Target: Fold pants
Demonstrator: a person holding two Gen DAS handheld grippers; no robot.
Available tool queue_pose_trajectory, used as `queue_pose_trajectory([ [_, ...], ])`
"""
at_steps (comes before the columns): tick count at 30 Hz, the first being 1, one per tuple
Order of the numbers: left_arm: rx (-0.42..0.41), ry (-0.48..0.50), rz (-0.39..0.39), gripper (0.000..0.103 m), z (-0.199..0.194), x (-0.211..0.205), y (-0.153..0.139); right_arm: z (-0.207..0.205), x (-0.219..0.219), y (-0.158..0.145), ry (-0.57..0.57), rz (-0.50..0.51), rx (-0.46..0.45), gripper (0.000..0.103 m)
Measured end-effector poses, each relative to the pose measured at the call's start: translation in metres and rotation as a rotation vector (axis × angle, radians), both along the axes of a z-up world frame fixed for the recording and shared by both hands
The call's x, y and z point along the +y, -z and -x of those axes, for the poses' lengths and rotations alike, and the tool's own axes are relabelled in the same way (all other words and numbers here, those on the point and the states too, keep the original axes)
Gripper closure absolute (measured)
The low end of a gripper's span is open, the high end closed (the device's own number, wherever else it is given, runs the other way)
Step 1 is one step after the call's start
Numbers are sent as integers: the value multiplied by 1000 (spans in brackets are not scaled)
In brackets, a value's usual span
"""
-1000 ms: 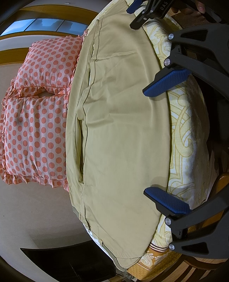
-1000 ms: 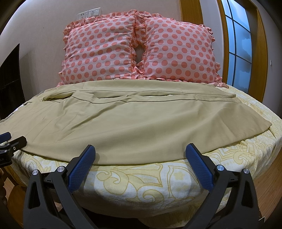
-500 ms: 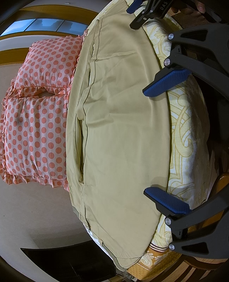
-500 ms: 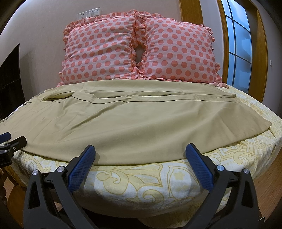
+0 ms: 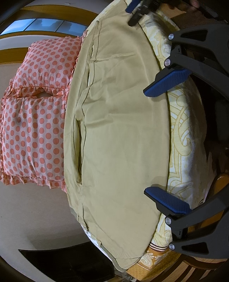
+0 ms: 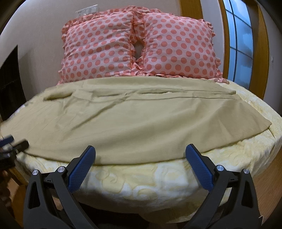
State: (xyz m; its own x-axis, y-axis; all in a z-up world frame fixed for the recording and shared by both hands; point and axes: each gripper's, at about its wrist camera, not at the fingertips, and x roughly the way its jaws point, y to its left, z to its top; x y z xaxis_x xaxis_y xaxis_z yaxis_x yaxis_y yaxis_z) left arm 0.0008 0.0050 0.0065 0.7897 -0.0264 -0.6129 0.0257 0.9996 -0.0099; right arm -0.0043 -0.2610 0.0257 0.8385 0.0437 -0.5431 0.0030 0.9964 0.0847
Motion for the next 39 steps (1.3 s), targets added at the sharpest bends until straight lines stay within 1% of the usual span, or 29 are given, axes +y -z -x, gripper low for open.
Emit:
queue_pose_trajectory([
  [1, 1, 1, 14, 2, -3, 3, -6, -1, -4, -7, 8, -4, -5, 1],
  [2, -5, -5, 25, 2, -6, 7, -13, -8, -14, -20, 26, -10, -5, 1],
  [3, -11, -14, 24, 2, -8, 8, -16, -21, -28, -36, 56, -22, -4, 1],
  [4, -18, -28, 25, 2, -13, 11, -22, -33, -40, -45, 77, -36, 4, 1],
  [6, -34, -58, 24, 2, -24, 16, -37, -76, -70, -63, 131, -98, 56, 1],
  [9, -70, -70, 4, 2, -42, 17, -56, -142, -109, -72, 233, -187, 132, 1],
  [10, -76, -71, -3, 2, -45, 17, -60, -176, -127, -72, 281, -225, 173, 1],
  [11, -84, -70, -17, 2, -52, 16, -65, -203, -141, -70, 336, -249, 210, 4],
  [12, -88, -70, -26, 2, -56, 16, -68, -222, -152, -67, 381, -267, 234, 8],
  [13, -92, -68, -35, 2, -61, 16, -70, -250, -167, -62, 436, -292, 269, 18],
  [14, -94, -66, -40, 2, -64, 16, -72, -272, -177, -57, 483, -299, 298, 24],
  [16, -95, -65, -50, 2, -76, 17, -74, -316, -195, -46, 577, -300, 355, 27],
  [18, -96, -68, -57, 2, -85, 19, -75, -350, -207, -34, 653, -306, 395, 28],
  [21, -88, -71, -59, 2, -99, 22, -73, -377, -219, -15, 727, -314, 444, 29],
  [23, -80, -73, -58, 2, -105, 24, -71, -388, -222, -3, 758, -281, 489, 35],
  [24, -74, -75, -56, 2, -109, 26, -70, -392, -219, 1, 765, -199, 497, 39],
  [25, -68, -75, -51, 2, -112, 27, -68, -395, -217, 4, 762, -139, 510, 46],
  [26, -62, -76, -41, 2, -114, 29, -67, -394, -214, 5, 746, -116, 488, 53],
  [27, -57, -76, -28, 2, -115, 31, -66, -388, -214, 8, 716, -117, 453, 58],
  [28, -55, -74, -15, 2, -116, 33, -65, -384, -214, 9, 706, -114, 431, 70],
  [29, -53, -67, 13, 2, -116, 37, -64, -378, -215, 11, 689, -116, 408, 77],
  [30, -53, -62, 32, 2, -115, 39, -64, -372, -219, 13, 657, -142, 386, 89],
  [31, -55, -57, 53, 2, -115, 42, -65, -365, -222, 14, 644, -181, 373, 97],
  [33, -67, -48, 89, 2, -112, 49, -68, -342, -238, 14, 615, -334, 316, 99],
  [34, -78, -45, 104, 2, -110, 53, -72, -324, -245, 9, 589, -416, 258, 99],
  [35, -86, -43, 110, 2, -108, 55, -74, -305, -250, 4, 555, -472, 202, 99],
  [36, -104, -41, 116, 2, -105, 59, -79, -276, -254, -5, 504, -530, 130, 99],
  [38, -132, -38, 116, 2, -101, 65, -87, -230, -253, -19, 439, -583, 51, 99],
  [39, -151, -24, 120, 2, -100, 70, -92, -191, -251, -23, 394, -623, 1, 99],
])
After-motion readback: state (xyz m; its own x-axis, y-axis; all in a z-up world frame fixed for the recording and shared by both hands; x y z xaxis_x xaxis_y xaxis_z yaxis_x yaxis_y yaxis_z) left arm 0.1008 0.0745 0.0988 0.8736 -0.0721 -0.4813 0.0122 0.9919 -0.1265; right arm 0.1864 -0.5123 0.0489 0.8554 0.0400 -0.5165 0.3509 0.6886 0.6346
